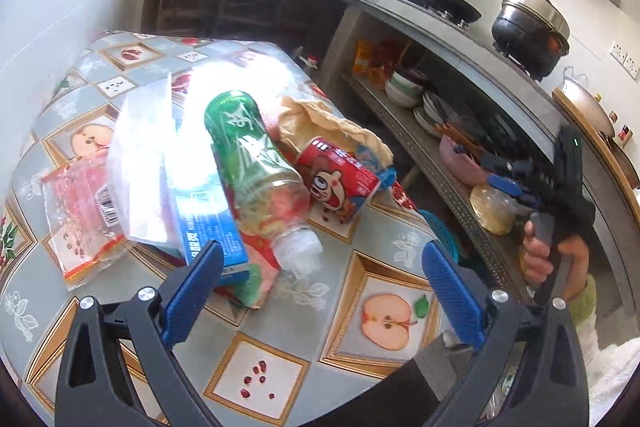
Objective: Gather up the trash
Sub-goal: 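Move the right gripper back to the table and grasp the brown paper, then lift the brown paper with the right gripper while the left gripper grasps the blue plastic bag, then carry the paper and blue bag to the wastebasket and release both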
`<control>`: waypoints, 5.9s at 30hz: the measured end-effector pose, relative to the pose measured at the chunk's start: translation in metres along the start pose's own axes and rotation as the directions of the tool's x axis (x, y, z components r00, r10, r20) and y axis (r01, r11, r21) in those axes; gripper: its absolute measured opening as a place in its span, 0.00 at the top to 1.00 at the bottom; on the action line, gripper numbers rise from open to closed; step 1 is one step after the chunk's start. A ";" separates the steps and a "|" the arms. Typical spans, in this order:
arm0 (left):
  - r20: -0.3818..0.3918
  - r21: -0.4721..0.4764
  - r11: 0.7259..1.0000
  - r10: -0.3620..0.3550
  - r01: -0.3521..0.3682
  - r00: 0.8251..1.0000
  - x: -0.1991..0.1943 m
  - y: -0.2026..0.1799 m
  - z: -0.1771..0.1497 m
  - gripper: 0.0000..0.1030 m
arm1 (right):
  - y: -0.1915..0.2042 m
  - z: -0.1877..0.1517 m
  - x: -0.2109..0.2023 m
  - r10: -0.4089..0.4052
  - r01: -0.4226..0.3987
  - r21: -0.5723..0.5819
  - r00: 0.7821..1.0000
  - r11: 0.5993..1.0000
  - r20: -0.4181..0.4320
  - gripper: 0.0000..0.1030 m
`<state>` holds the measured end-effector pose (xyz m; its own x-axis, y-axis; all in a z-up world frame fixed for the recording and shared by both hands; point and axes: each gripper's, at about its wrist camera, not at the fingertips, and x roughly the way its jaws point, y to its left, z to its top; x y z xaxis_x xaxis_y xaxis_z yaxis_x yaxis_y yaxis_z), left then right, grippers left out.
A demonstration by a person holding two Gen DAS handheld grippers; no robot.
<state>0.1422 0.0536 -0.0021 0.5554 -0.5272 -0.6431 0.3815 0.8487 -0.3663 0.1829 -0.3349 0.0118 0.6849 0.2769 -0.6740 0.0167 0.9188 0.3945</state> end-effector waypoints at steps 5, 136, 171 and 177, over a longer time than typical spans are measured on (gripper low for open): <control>0.021 -0.024 1.000 0.016 -0.015 1.000 0.006 0.012 0.001 0.06 | 0.053 0.062 0.079 0.055 -0.066 -0.101 0.993 0.993 -0.108 0.08; -0.276 0.595 0.762 -0.105 0.256 0.955 0.201 -0.302 0.058 0.95 | -0.158 -0.127 -0.122 -0.227 0.068 0.523 0.942 0.850 0.246 0.95; -0.539 0.315 0.898 -0.097 0.307 0.837 0.431 -0.388 0.050 0.65 | -0.369 -0.139 0.068 -0.521 0.411 0.657 0.853 0.632 -0.032 0.47; -0.480 0.311 0.899 -0.132 0.308 0.867 0.382 -0.367 0.071 0.56 | -0.362 -0.127 0.072 -0.533 0.418 0.641 0.846 0.643 -0.017 0.47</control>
<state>0.2667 -0.4627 -0.0659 0.0770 -0.5489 -0.8323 0.7437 0.5877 -0.3187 0.1334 -0.6112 -0.2591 0.5578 -0.2503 -0.7913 0.7645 0.5261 0.3725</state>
